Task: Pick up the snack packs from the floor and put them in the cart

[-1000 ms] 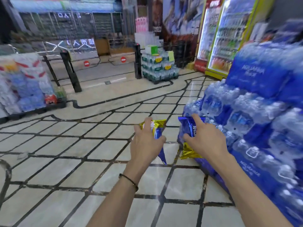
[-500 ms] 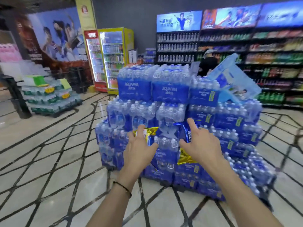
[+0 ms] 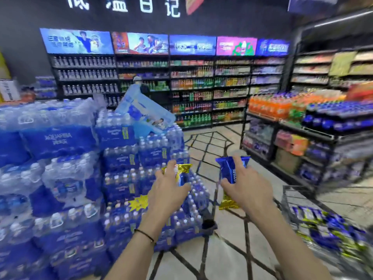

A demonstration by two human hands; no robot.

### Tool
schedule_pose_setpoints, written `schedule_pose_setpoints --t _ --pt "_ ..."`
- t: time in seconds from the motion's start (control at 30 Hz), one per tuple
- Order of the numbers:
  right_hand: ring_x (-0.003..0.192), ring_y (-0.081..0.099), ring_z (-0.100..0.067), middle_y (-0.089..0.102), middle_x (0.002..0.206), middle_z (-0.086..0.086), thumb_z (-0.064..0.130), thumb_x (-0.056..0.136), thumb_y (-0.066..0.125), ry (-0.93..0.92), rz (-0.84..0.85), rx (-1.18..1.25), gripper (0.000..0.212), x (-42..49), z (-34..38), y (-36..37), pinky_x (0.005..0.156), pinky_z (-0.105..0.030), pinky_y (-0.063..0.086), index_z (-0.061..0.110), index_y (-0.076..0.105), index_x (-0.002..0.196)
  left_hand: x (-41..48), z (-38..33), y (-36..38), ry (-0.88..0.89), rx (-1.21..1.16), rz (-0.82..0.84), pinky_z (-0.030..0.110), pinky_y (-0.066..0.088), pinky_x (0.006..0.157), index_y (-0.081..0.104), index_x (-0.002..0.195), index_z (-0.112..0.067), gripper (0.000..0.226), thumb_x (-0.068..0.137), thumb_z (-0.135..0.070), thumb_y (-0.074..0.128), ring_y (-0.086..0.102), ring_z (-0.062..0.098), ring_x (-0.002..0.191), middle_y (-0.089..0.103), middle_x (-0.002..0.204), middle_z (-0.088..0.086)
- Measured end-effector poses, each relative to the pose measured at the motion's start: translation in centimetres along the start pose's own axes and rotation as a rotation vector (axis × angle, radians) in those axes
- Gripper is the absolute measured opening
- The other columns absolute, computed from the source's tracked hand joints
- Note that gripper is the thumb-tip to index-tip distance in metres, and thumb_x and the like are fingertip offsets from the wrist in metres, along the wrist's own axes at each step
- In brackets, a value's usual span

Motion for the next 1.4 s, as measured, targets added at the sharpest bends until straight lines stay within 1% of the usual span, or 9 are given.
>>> schedule_pose_setpoints --t 0.1,0.2,0.37,0.47,0.63,0.87,0.97,1.2,1.4 --pt "0.076 0.057 -0.029 0.054 0.093 -0.004 0.054 0.089 0.048 0.103 -0.04 -0.073 0.069 1.2 -8.6 -2.0 0.059 -0.034 0.04 0.035 0.012 0.144 1.7 -7.4 6.1 0.11 -0.041 0.05 0.046 0.048 0.092 0.018 0.146 -0.041 0.075 0.086 -0.045 0.063 0.054 0.04 0.118 0.031 0.148 0.016" --pt "0.075 0.057 -0.029 0.055 0.093 -0.005 0.054 0.088 0.049 0.196 -0.063 -0.144 0.07 1.8 -16.4 -3.8 0.058 -0.033 0.038 0.033 0.014 0.145 2.7 -14.2 11.8 0.211 -0.077 0.109 0.041 0.046 0.083 0.024 0.143 -0.038 0.072 0.085 -0.045 0.065 0.056 0.039 0.113 0.031 0.148 0.014" --pt "0.082 0.061 -0.028 0.058 0.098 -0.005 0.056 0.089 0.046 0.316 -0.042 -0.216 0.075 3.3 -27.0 -3.8 0.058 -0.033 0.037 0.03 0.013 0.15 4.6 -23.1 20.4 0.291 -0.171 0.251 0.046 0.052 0.086 0.026 0.137 -0.042 0.07 0.078 -0.046 0.065 0.057 0.031 0.102 0.043 0.122 0.005" --pt "0.083 0.061 -0.026 0.058 0.101 -0.004 0.058 0.09 0.045 0.395 -0.03 -0.254 0.077 4.3 -31.9 -3.0 0.058 -0.033 0.038 0.031 0.009 0.152 6.3 -27.3 25.2 0.363 -0.164 0.312 0.047 0.051 0.089 0.025 0.138 -0.042 0.071 0.08 -0.044 0.065 0.056 0.03 0.103 0.042 0.124 0.006" --pt "0.076 0.06 -0.026 0.056 0.089 -0.001 0.057 0.087 0.047 0.511 -0.007 -0.29 0.075 7.4 -39.0 -0.2 0.058 -0.033 0.042 0.034 0.013 0.15 10.8 -32.7 33.1 0.465 -0.13 0.326 0.046 0.051 0.086 0.024 0.142 -0.04 0.073 0.082 -0.043 0.065 0.057 0.033 0.104 0.039 0.129 0.006" --pt "0.08 0.061 -0.026 0.057 0.095 -0.002 0.057 0.088 0.047 0.614 0.044 -0.345 0.073 15.4 -47.0 2.4 0.059 -0.033 0.042 0.031 0.014 0.148 17.7 -40.7 42.5 0.58 -0.155 0.434 0.038 0.046 0.078 0.025 0.141 -0.035 0.07 0.085 -0.044 0.066 0.057 0.034 0.106 0.039 0.125 0.007" --pt "0.079 0.061 -0.026 0.058 0.094 -0.001 0.056 0.089 0.046 0.66 0.039 -0.368 0.071 17.1 -51.0 3.0 0.058 -0.032 0.044 0.031 0.013 0.147 20.0 -43.9 46.6 0.589 -0.176 0.485 0.041 0.048 0.078 0.027 0.137 -0.036 0.067 0.083 -0.045 0.066 0.058 0.036 0.102 0.04 0.12 0.006" --pt "0.088 0.062 -0.025 0.058 0.099 -0.003 0.058 0.089 0.045 0.744 0.099 -0.382 0.079 19.3 -63.0 5.6 0.062 -0.032 0.044 0.029 0.01 0.152 21.5 -50.7 57.7 0.633 -0.134 0.599 0.04 0.047 0.077 0.023 0.142 -0.038 0.069 0.085 -0.048 0.062 0.058 0.036 0.103 0.038 0.13 0.008" --pt "0.069 0.052 -0.022 0.052 0.083 0.002 0.055 0.088 0.047 0.704 0.175 -0.339 0.067 22.4 -75.0 10.0 0.055 -0.03 0.043 0.027 0.022 0.144 23.2 -57.0 68.0 0.553 -0.084 0.646 0.037 0.043 0.071 0.029 0.132 -0.038 0.058 0.085 -0.042 0.063 0.053 0.031 0.088 0.039 0.128 0.007"
Point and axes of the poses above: each hand's wrist, its own x-axis towards the middle knuckle, its own y-axis out of the palm, z = x × y, the point moved 5 cm from there along x, towards the middle knuckle
